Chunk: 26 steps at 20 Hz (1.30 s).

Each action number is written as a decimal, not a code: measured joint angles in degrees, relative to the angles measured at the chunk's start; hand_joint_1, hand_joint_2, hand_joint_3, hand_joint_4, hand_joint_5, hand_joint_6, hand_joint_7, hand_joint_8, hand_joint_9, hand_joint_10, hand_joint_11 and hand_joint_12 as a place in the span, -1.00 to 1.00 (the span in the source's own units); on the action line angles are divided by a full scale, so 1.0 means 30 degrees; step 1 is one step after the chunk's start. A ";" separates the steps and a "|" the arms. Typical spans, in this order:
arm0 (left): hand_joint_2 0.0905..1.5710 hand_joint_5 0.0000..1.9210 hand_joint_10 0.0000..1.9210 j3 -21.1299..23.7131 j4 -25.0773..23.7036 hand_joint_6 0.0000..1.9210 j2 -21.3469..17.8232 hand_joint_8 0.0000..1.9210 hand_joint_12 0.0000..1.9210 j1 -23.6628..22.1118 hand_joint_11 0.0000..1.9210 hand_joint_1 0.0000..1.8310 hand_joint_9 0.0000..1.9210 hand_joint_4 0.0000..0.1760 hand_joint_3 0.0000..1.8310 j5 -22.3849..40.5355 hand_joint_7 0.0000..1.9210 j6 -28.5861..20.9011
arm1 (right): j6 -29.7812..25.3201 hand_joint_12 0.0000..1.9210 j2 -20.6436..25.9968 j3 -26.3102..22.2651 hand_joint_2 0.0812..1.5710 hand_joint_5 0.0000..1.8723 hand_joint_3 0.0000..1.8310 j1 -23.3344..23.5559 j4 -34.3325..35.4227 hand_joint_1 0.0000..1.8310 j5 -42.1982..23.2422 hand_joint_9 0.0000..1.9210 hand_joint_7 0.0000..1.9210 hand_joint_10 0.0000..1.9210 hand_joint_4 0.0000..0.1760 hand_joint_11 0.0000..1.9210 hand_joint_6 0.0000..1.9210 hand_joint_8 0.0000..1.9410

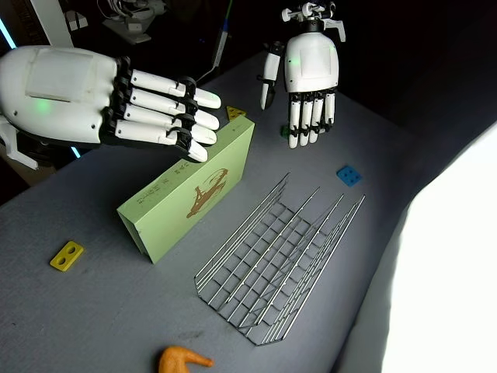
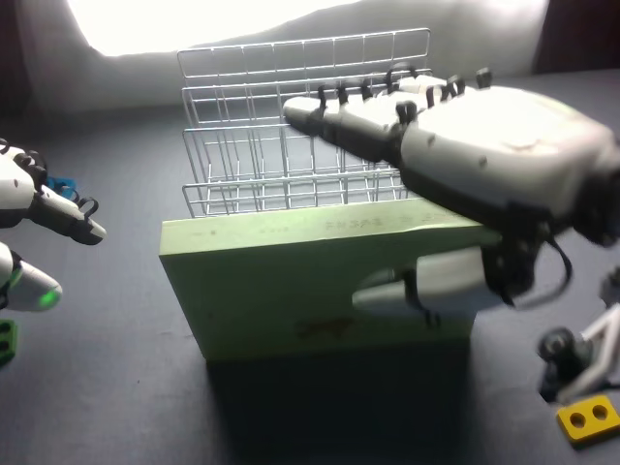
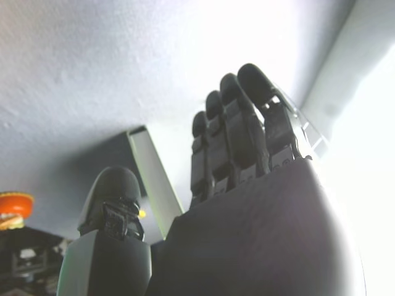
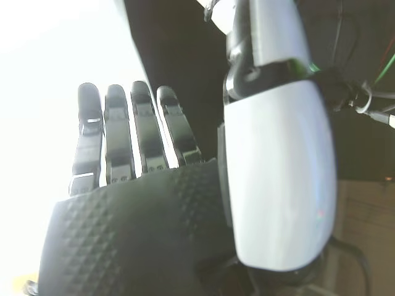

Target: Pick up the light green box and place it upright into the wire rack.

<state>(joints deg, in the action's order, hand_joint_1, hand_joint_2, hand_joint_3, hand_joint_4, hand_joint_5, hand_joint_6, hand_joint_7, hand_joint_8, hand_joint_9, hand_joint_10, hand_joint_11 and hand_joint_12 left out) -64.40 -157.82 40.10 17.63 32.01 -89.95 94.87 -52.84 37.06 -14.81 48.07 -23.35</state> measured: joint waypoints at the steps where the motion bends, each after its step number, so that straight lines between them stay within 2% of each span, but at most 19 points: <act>1: 0.68 -0.74 -1.00 -0.0080 -0.0138 -1.00 0.0051 -1.00 0.19 -0.0051 -1.00 -0.77 -0.63 -1.00 -1.00 0.0168 -0.66 -0.0488 | 0.0313 -0.41 -0.0393 0.0444 0.15 -0.97 -1.00 0.0000 0.0386 0.03 -0.0044 -0.86 -0.88 -1.00 -1.00 -1.00 -1.00 -1.00; 3: 0.66 -0.73 -0.99 -0.0138 -0.0590 -1.00 0.0051 -1.00 0.20 -0.0168 -1.00 -0.73 -0.63 -1.00 -1.00 0.0583 -0.65 -0.1341 | 0.1450 -0.48 -0.1056 0.0976 0.17 -0.98 -1.00 0.0022 0.1938 0.02 0.0226 -0.86 -0.90 -1.00 -1.00 -1.00 -1.00 -1.00; 5: 0.67 -0.75 -1.00 -0.0138 -0.1494 -1.00 0.0051 -1.00 0.20 -0.0284 -1.00 -0.76 -0.63 -1.00 -1.00 0.1086 -0.66 -0.2521 | 0.2965 -0.47 -0.1523 0.1377 0.17 -0.99 -1.00 0.0306 0.4000 0.00 0.1392 -0.86 -0.90 -1.00 -1.00 -1.00 -1.00 -1.00; 9: 0.67 -0.76 -1.00 -0.0277 -0.3060 -1.00 0.0051 -1.00 0.21 -0.1596 -1.00 -0.75 -0.64 -1.00 -1.00 0.2157 -0.67 -0.3869 | 0.3264 -0.47 -0.2157 0.2149 0.16 -0.97 -1.00 0.0372 0.4532 -0.01 0.1530 -0.85 -0.89 -0.99 -1.00 -1.00 -0.99 -0.99; 11: 0.67 -0.76 -1.00 -0.0131 -0.3759 -1.00 -0.0087 -1.00 0.20 -0.2171 -1.00 -0.76 -0.65 -1.00 -1.00 0.2273 -0.68 -0.4029 | 0.5457 -0.50 -0.2419 0.2317 0.16 -0.98 -1.00 0.0780 0.6703 -0.01 0.1632 -0.84 -0.85 -0.99 -1.00 -1.00 -1.00 -0.99; 12: 0.67 -0.76 -1.00 0.0044 -0.3818 -1.00 -0.0153 -1.00 0.20 -0.2448 -1.00 -0.76 -0.64 -1.00 -1.00 0.2463 -0.67 -0.4044 | 0.5705 -0.51 -0.2572 0.2477 0.16 -0.98 -1.00 0.0801 0.7023 -0.01 0.1639 -0.84 -0.85 -0.99 -1.00 -1.00 -1.00 -0.99; 17: 0.68 -0.75 -1.00 0.0189 -0.3891 -1.00 -0.0153 -1.00 0.17 -0.2426 -1.00 -0.77 -0.65 -1.00 -1.00 0.2710 -0.68 -0.4408 | 0.5931 -0.53 -0.3424 0.3264 0.17 -0.97 -1.00 0.0758 0.7417 -0.05 0.1770 -0.84 -0.86 -0.99 -1.00 -1.00 -1.00 -1.00; 20: 0.67 -0.76 -1.00 -0.0466 -0.3883 -1.00 0.0415 -1.00 0.19 -0.2419 -1.00 -0.77 -0.65 -1.00 -1.00 0.2718 -0.68 -0.4430 | 0.6368 -0.53 -0.3679 0.3410 0.15 -0.94 -1.00 0.0561 0.7439 0.02 0.1690 -0.82 -0.83 -0.99 -1.00 -1.00 -0.99 -0.99; 26: 0.67 -0.74 -0.99 -0.0255 -0.3854 -0.99 0.0641 -0.99 0.20 -0.1450 -1.00 -0.74 -0.63 -1.00 -1.00 0.2499 -0.65 -0.4116 | 0.6900 -0.36 -0.4102 0.3570 0.20 -0.92 -0.99 0.0226 0.7468 -0.05 0.1457 -0.84 -0.85 -1.00 -1.00 -1.00 -1.00 -1.00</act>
<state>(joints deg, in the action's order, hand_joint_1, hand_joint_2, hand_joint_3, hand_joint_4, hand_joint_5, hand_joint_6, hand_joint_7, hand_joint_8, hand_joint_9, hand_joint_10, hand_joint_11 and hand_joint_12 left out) -65.17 -169.38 42.02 13.28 39.51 -102.30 115.57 -65.14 47.77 -14.13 70.48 -18.98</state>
